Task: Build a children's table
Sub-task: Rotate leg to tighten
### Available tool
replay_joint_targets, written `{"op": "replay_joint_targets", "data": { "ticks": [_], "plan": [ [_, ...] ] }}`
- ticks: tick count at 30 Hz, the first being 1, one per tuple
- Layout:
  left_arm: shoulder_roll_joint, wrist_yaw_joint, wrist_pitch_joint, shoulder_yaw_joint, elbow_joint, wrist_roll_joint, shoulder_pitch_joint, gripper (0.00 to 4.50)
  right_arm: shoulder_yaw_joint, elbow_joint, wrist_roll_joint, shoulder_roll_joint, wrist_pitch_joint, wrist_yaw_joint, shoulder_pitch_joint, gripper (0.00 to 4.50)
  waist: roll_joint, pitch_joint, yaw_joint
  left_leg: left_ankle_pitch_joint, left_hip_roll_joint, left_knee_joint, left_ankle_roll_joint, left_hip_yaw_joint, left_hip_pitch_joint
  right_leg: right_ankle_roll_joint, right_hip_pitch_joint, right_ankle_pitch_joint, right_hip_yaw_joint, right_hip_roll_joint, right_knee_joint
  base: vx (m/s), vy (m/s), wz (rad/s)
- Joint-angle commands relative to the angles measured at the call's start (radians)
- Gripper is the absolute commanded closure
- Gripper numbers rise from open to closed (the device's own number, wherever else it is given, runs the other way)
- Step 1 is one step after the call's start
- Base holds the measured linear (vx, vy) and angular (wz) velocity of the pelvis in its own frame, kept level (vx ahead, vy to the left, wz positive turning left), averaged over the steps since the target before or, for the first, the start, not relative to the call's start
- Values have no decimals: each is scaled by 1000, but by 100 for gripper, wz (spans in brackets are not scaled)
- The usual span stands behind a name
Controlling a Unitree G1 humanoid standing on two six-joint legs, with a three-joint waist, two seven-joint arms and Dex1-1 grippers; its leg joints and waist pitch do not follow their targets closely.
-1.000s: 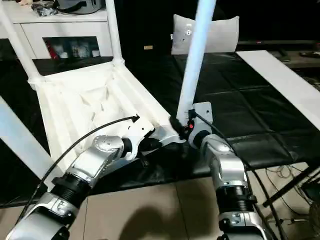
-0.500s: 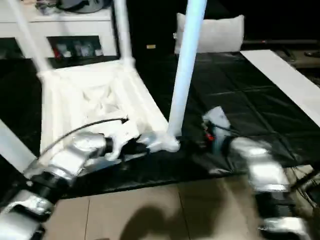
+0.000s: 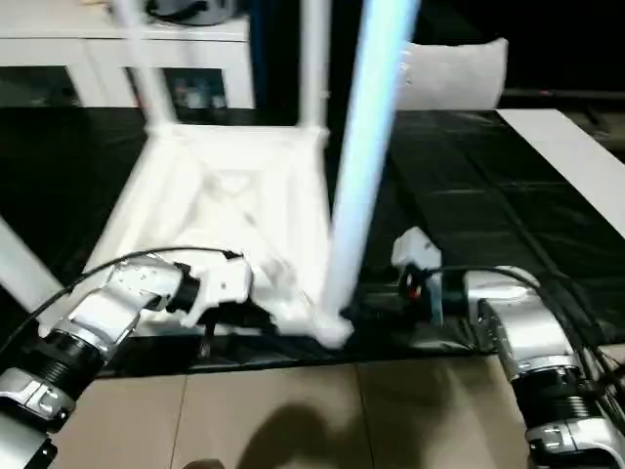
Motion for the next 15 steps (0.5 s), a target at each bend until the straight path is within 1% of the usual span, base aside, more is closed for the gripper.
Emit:
{"op": "replay_joint_targets", "data": {
  "ticks": [1,2,3,4,6,7,8,10,12,14,15],
  "plan": [
    [-12,-33,-24,-43,-7,21,0,450,12,14,13,-2,-5,38,-20,121,-11,-53,-8,-264,37,-69,48,-5,5,-115,49,-438,54,-72,-73,0,0,0],
    [-14,-32,-26,-43,-3,22,-3,450,17,18,13,-1,-4,49,-22,147,-16,-53,-9,-267,36,-69,47,-5,4,-109,49,-447,54,-72,-75,0,0,0],
    [-13,-29,-31,-42,4,26,-7,450,27,34,13,1,-4,66,-29,157,-14,-54,-9,-269,36,-69,46,-7,4,-108,49,-453,53,-72,-74,0,0,0],
    [-13,-29,-31,-41,4,26,-7,450,28,35,13,1,-4,67,-29,157,-12,-53,-9,-273,36,-69,45,-7,5,-108,48,-459,53,-72,-75,0,0,0],
    [-10,-21,-37,-41,17,33,-12,450,38,51,11,0,-7,84,-36,163,-14,-54,-10,-277,36,-68,42,-7,4,-102,48,-465,53,-72,-77,0,0,0],
    [-7,-17,-41,-40,26,36,-14,450,43,54,10,-1,-8,90,-38,189,-13,-54,-9,-275,35,-68,42,-8,4,-101,48,-462,53,-72,-77,0,0,0],
    [-6,-16,-43,-40,30,37,-15,450,45,55,9,-2,-8,93,-38,200,-15,-55,-9,-270,35,-68,42,-7,4,-102,49,-453,53,-71,-75,0,0,0],
    [-6,-14,-43,-37,35,38,-16,450,45,56,9,-2,-5,99,-40,203,-15,-54,-9,-267,35,-68,42,-7,4,-102,48,-456,54,-71,-75,0,0,0],
    [-6,-12,-42,-34,39,37,-17,450,44,58,14,-1,0,111,-42,232,-15,-55,-8,-263,35,-67,43,-7,3,-102,48,-454,54,-71,-75,0,0,0],
    [-7,-13,-41,-32,40,36,-17,450,44,59,15,0,2,114,-43,240,-16,-55,-8,-257,35,-67,44,-7,2,-102,49,-447,54,-71,-73,0,0,0],
    [-8,-11,-37,-30,41,33,-16,450,43,57,20,2,6,117,-41,246,-13,-55,-8,-260,35,-67,43,-7,3,-102,48,-450,54,-71,-74,0,0,0]
  ]
}}
